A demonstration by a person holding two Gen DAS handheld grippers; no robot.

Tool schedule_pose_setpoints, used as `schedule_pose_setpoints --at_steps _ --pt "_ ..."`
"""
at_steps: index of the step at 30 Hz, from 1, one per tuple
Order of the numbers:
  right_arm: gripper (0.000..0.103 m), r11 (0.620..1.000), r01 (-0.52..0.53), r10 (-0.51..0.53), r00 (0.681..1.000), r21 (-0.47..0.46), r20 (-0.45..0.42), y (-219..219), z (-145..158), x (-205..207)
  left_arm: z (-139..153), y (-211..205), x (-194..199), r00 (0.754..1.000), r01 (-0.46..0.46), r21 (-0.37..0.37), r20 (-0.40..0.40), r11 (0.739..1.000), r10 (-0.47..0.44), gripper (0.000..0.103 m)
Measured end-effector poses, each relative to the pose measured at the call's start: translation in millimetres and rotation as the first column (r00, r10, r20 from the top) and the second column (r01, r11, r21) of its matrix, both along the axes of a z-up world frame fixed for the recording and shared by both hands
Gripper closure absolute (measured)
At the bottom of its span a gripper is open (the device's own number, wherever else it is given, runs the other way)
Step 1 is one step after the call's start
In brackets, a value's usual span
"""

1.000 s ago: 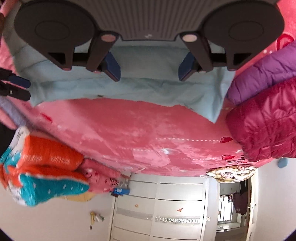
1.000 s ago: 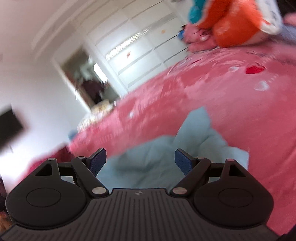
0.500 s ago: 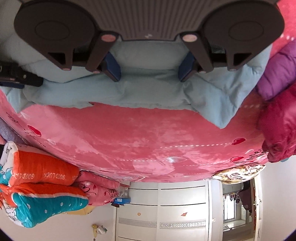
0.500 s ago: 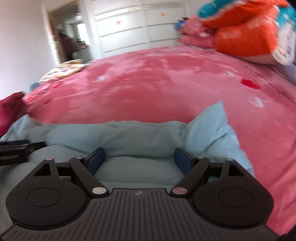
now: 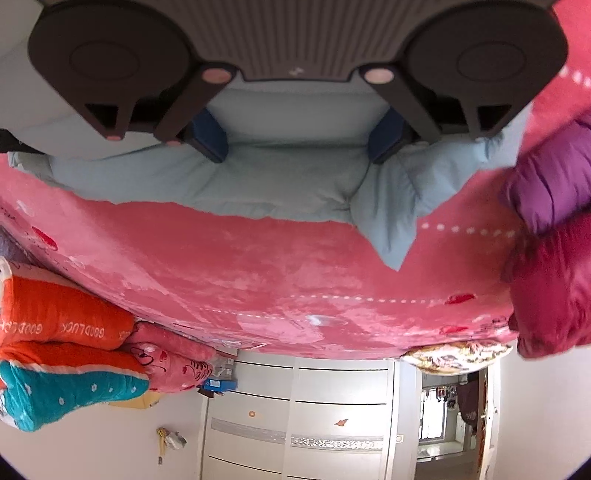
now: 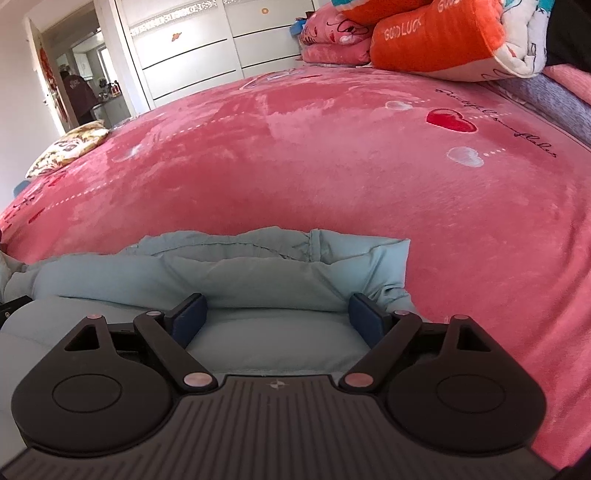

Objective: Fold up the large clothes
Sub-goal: 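Press and smooth the folded jacket with both open grippers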

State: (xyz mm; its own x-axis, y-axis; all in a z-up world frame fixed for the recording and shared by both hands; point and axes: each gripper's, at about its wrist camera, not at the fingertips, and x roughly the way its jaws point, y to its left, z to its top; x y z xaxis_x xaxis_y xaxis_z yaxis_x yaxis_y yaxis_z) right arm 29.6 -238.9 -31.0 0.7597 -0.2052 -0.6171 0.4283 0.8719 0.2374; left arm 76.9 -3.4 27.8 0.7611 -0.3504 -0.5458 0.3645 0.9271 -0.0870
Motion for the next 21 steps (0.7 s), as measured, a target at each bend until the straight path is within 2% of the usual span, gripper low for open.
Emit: schedule_pose_setpoints --at_steps 11,21 --pt "0.000 0.996 0.005 -0.007 1.000 -0.087 -0.016 3.7 0.9 -0.6 -16.2 -0.7 7.0 1.000 0.004 -0.016 -0.003 1.000 -0.004 0.015" --pt "0.000 0.988 0.011 -0.016 0.999 -0.156 -0.031 6.8 2.6 -0.7 -16.9 -6.1 6.4 1.000 -0.005 0.016 0.014 1.000 0.005 0.014"
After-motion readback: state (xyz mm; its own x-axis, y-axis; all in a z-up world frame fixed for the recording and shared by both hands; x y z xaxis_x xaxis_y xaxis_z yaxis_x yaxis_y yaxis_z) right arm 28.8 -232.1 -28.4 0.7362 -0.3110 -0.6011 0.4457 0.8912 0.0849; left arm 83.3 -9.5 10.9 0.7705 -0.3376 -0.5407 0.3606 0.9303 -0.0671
